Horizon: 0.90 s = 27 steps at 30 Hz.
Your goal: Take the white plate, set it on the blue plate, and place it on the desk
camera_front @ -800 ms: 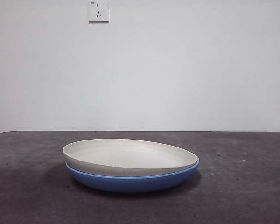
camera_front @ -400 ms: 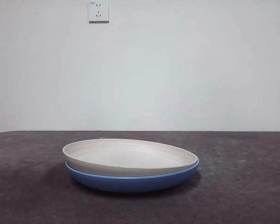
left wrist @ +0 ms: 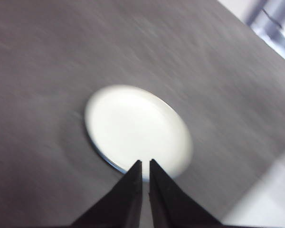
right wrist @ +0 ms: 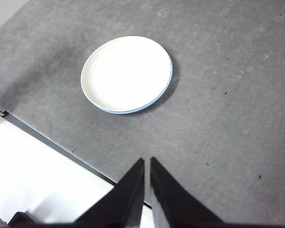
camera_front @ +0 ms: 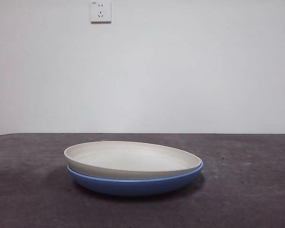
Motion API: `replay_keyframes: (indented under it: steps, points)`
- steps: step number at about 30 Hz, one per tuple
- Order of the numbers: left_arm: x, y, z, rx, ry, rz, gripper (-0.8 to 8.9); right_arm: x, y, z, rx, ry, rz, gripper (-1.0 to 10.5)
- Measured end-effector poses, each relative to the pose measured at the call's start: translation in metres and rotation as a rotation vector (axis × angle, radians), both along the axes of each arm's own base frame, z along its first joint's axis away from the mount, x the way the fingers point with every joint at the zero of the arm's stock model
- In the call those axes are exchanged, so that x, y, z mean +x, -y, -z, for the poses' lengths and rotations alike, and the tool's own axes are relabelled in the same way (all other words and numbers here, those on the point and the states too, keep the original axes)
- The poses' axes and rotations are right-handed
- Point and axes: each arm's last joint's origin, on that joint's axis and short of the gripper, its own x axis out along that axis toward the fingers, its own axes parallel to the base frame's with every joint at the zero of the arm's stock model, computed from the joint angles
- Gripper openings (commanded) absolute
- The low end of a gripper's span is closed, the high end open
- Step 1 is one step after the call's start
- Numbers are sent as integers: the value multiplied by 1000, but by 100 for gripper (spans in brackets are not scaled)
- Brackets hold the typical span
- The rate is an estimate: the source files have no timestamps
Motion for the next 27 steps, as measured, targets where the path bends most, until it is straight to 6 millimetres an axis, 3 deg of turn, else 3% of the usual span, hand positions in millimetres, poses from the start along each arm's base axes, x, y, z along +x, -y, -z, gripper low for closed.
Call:
replay_keyframes:
  steps: [7, 14, 19, 27]
  points:
    - [16, -18, 72, -27, 262, -403, 25, 0, 0, 0, 0, 0, 0, 16]
    - [20, -28, 147, 30, 243, -663, 25, 0, 0, 0, 0, 0, 0, 17]
    - [20, -31, 170, 62, 222, -745, 25, 0, 0, 0, 0, 0, 0, 17]
    - [18, -31, 170, 45, 272, -758, 25, 0, 0, 0, 0, 0, 0, 17]
